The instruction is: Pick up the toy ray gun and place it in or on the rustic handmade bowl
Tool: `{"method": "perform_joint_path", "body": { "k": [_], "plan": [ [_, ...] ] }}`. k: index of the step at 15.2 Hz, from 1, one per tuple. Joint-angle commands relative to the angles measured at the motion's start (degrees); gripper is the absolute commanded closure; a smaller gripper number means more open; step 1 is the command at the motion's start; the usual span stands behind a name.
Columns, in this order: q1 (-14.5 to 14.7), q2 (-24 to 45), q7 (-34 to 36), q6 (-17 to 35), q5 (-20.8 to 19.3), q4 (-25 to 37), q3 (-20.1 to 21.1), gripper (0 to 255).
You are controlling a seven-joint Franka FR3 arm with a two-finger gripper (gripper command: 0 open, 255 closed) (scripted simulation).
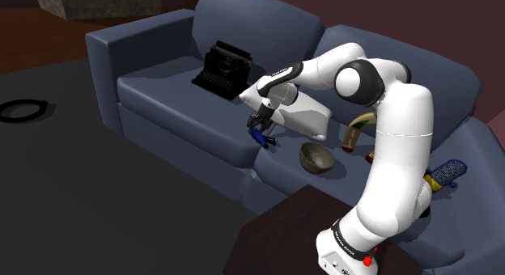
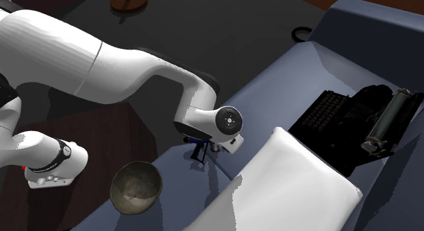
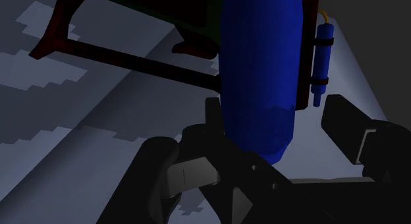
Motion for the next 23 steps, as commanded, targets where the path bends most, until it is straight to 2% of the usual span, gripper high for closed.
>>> {"method": "perform_joint_path", "body": {
  "k": [1, 4, 23],
  "plan": [
    [0.0, 0.0, 0.0, 0.0, 0.0, 0.0, 0.0, 255],
    [0.0, 0.0, 0.0, 0.0, 0.0, 0.0, 0.0, 255],
    [0.8, -9.3, 4.6, -10.1, -3.7, 1.4, -1.7, 255]
  ]
}}
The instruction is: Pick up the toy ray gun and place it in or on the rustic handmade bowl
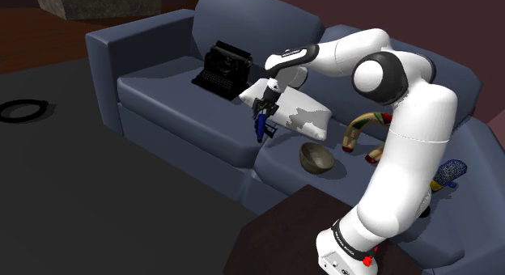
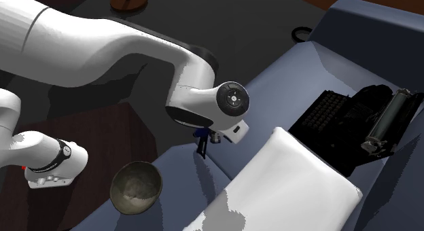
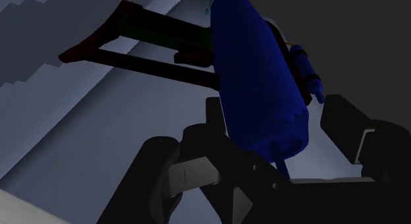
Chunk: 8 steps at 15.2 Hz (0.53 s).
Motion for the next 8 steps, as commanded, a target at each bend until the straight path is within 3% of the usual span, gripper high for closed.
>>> {"method": "perform_joint_path", "body": {
  "k": [1, 8],
  "plan": [
    [0.1, -0.9, 0.5, -1.2, -0.4, 0.4, -0.1, 255],
    [0.2, -3.5, 2.2, -5.3, -1.5, 2.2, -0.5, 255]
  ]
}}
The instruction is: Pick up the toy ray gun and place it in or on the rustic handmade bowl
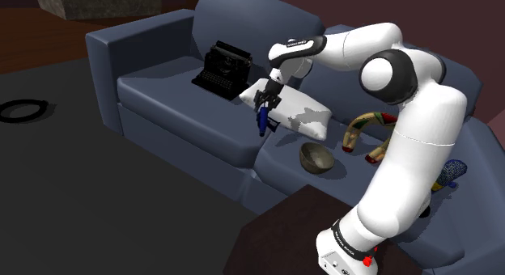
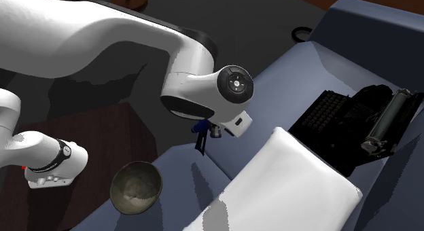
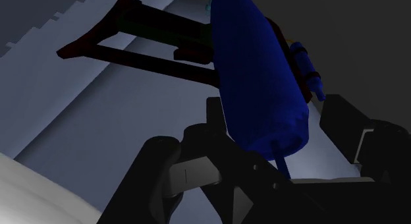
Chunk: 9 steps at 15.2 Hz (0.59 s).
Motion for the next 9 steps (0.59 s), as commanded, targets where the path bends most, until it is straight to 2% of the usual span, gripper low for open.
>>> {"method": "perform_joint_path", "body": {
  "k": [1, 8, 9],
  "plan": [
    [0.0, -0.8, 0.3, -1.2, -0.3, 0.5, -0.1, 255],
    [0.0, -2.7, 1.8, -5.2, -1.2, 2.8, -0.4, 255],
    [-0.2, -4.7, 1.1, -4.7, -1.4, 0.1, -0.7, 255]
  ]
}}
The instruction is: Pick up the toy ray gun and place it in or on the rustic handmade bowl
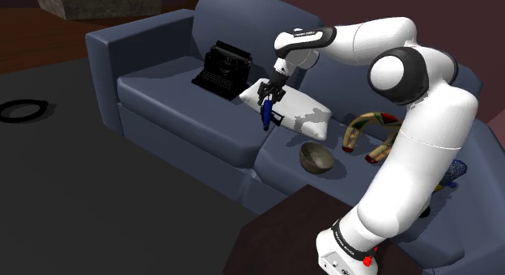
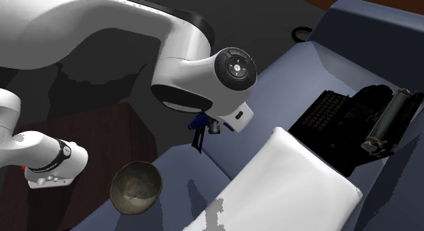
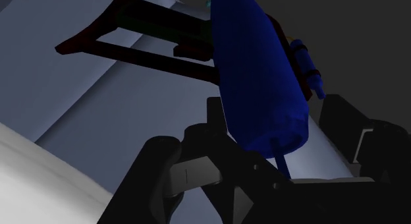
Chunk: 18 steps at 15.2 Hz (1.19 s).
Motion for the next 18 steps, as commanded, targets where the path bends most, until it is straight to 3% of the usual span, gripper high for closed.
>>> {"method": "perform_joint_path", "body": {
  "k": [1, 9, 18],
  "plan": [
    [-0.3, -3.2, -0.8, 0.6, -0.5, -4.0, -0.5, 255],
    [-2.7, -18.2, -5.4, 2.4, -3.8, -21.7, -3.3, 255],
    [-7.7, -34.1, -10.0, 0.5, -10.3, -36.5, -7.3, 255]
  ]
}}
